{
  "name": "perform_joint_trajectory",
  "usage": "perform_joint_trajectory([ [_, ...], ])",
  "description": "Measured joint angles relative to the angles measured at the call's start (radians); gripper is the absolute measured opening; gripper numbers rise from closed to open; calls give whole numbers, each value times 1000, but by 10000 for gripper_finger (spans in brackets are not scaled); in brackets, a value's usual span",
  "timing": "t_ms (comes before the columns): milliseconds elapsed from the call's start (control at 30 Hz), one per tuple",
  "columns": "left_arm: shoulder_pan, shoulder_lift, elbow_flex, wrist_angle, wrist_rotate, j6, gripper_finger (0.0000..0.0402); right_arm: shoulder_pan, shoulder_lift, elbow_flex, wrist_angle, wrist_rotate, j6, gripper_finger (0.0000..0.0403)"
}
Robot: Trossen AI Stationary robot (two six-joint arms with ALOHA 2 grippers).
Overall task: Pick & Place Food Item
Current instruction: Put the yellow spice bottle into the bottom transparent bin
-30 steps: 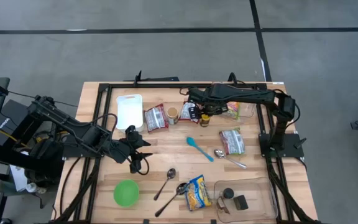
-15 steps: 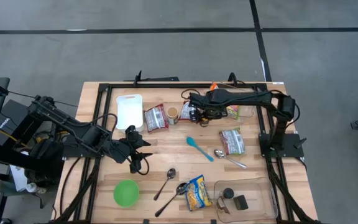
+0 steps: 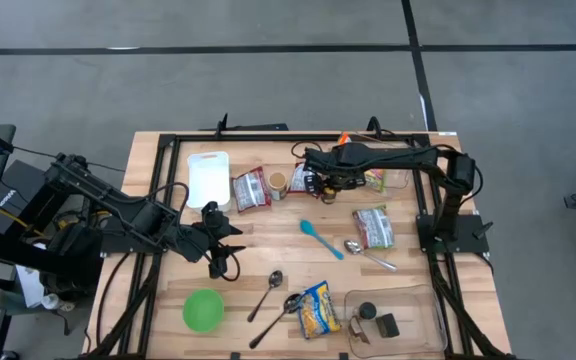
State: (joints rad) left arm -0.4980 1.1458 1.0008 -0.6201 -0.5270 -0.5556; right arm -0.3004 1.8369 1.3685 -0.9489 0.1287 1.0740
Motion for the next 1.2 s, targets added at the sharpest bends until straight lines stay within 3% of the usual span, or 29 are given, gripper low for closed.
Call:
perform_joint_trajectory([
  [200,0,0,0,0,0,0,186,0,0,0,0,0,0,274],
  [433,0,0,0,0,0,0,186,0,0,0,-1,0,0,214],
  [733,0,0,0,0,0,0,186,0,0,0,-2,0,16,232],
  [900,0,0,0,0,0,0,186,0,0,0,-3,0,19,214],
  [1200,0,0,0,0,0,0,186,0,0,1,-3,0,19,214],
])
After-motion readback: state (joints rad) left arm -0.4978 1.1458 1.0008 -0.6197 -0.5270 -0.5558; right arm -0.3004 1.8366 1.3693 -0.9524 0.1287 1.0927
